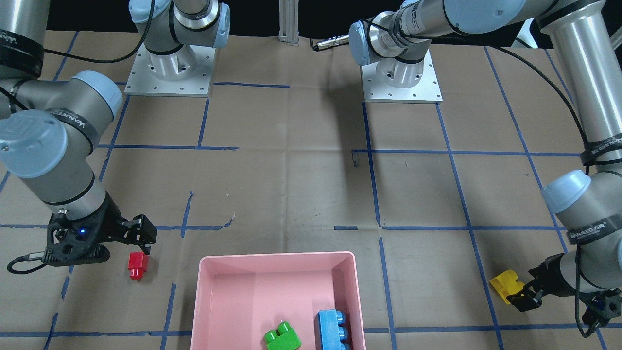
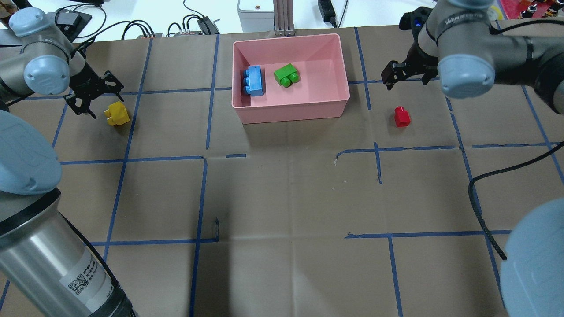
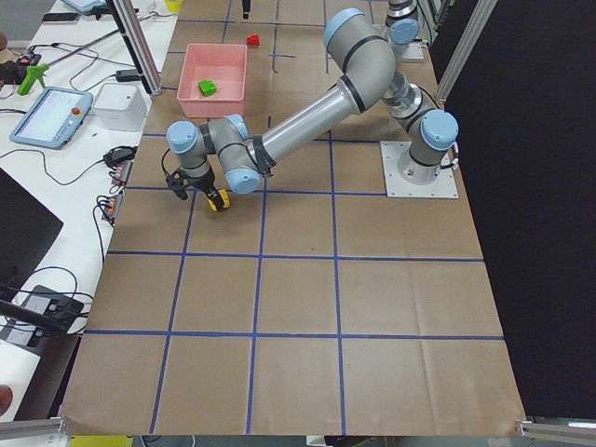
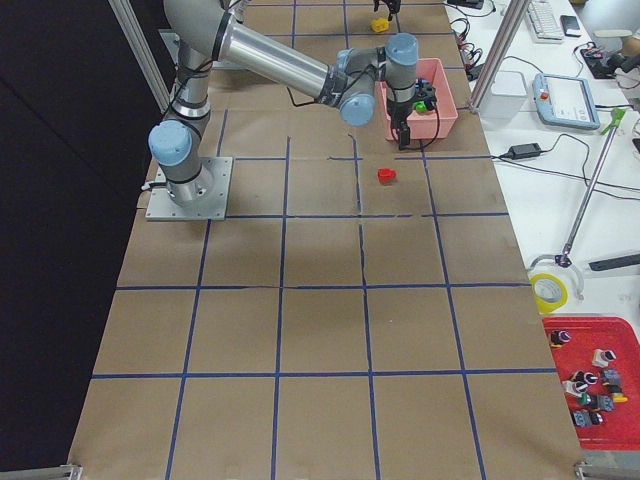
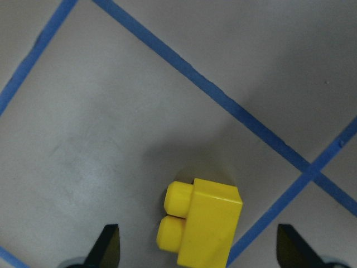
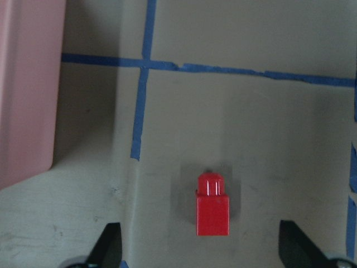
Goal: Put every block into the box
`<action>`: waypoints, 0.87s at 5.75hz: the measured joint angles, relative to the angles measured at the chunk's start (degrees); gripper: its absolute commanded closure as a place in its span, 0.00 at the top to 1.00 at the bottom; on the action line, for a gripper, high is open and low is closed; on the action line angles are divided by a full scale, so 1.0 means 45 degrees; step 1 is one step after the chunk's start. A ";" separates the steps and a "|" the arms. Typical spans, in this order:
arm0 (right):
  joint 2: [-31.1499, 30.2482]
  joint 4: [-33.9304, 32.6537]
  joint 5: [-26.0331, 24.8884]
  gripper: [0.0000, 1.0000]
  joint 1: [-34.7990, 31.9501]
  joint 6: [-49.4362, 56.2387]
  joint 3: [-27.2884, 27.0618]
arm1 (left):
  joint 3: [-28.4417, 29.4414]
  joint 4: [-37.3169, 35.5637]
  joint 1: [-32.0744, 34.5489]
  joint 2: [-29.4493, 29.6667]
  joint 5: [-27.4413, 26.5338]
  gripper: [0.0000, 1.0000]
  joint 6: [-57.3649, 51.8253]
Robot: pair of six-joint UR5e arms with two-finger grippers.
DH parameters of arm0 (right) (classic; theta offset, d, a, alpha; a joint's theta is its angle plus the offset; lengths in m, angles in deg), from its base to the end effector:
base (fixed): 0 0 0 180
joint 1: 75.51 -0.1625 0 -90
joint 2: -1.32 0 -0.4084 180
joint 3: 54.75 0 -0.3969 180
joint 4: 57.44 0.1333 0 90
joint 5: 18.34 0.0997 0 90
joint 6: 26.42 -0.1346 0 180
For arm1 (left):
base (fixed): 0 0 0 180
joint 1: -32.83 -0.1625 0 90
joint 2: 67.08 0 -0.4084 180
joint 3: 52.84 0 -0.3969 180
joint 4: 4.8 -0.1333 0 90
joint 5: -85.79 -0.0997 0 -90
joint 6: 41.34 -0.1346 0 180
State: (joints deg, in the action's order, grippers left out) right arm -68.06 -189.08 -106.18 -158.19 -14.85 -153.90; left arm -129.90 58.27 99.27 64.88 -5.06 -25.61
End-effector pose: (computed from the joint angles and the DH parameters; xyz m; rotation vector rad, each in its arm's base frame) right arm 0.0591 -0.6262 0.2365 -0.1218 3.1188 -0.3297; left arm 0.1654 -0.7077 0.1355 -1.0515 2.9468 0.0585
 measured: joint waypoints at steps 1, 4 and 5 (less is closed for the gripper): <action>0.0004 -0.1107 0.0020 1.00 0.0317 -0.0159 -0.0979 | -0.0434 -0.0503 0.0008 0.0006 0.0009 0.99 -0.0010; 0.0887 -0.2597 -0.0010 1.00 0.0626 -0.0225 -0.1665 | -0.0809 -0.0703 0.0055 -0.0081 0.0042 0.56 -0.0170; 0.1133 -0.2811 -0.0011 1.00 0.0617 -0.0221 -0.1699 | -0.0813 -0.0688 0.0054 -0.0131 0.0032 0.37 -0.0298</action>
State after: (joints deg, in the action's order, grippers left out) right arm -62.95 -201.73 -106.23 -155.42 -15.85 -161.55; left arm -133.56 55.18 99.52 64.29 -4.92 -26.95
